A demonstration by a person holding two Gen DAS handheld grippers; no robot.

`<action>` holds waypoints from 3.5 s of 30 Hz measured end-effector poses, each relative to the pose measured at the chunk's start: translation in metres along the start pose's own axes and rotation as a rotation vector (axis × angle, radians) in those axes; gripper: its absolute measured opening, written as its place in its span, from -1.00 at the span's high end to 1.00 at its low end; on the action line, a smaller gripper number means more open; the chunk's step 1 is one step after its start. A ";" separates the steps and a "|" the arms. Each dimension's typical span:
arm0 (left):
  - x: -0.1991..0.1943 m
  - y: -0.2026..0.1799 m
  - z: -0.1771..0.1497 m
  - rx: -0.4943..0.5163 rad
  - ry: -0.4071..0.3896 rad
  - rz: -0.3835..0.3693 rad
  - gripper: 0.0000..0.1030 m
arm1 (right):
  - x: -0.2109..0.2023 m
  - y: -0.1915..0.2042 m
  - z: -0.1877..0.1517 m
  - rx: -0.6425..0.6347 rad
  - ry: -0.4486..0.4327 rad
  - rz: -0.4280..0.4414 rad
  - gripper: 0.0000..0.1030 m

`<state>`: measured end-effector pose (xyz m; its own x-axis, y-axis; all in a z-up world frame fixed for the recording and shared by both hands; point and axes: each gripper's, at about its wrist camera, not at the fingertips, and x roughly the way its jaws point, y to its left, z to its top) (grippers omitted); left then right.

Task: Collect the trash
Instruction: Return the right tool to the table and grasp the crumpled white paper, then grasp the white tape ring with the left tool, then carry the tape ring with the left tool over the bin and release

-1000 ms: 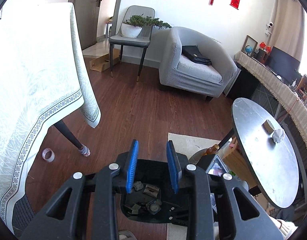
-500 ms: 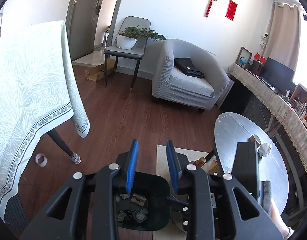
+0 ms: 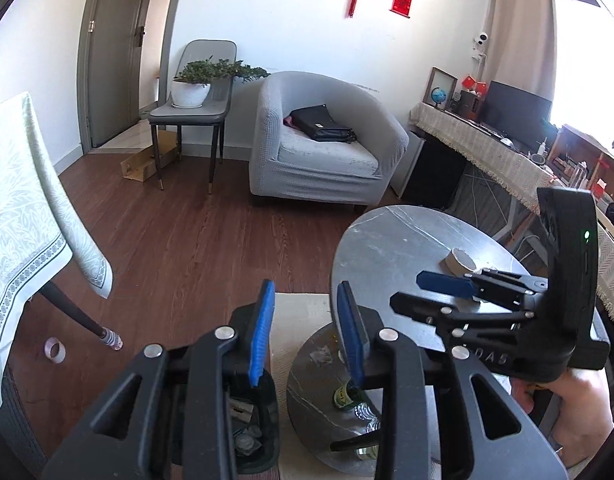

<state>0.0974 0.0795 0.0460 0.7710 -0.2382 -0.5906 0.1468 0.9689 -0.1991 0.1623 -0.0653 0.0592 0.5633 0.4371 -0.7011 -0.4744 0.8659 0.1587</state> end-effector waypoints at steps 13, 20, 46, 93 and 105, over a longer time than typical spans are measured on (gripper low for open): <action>0.041 -0.064 -0.006 0.070 0.046 -0.045 0.13 | -0.059 -0.111 -0.031 0.205 -0.107 -0.224 -0.30; 0.059 -0.088 -0.011 0.084 0.053 -0.042 -0.14 | -0.050 -0.141 -0.049 0.256 -0.046 -0.228 -0.36; 0.142 -0.174 0.016 0.166 0.172 -0.114 -0.36 | -0.088 -0.193 -0.071 0.259 -0.041 -0.185 0.26; 0.106 -0.123 -0.016 0.106 0.202 0.033 0.04 | -0.084 -0.161 -0.063 0.214 -0.050 -0.022 0.26; 0.070 -0.025 -0.024 -0.020 0.201 0.119 0.04 | -0.033 -0.066 -0.025 0.084 -0.014 0.093 0.26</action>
<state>0.1329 0.0368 -0.0088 0.6431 -0.1325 -0.7542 0.0479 0.9899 -0.1331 0.1583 -0.1428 0.0541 0.5295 0.5193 -0.6708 -0.4673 0.8385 0.2803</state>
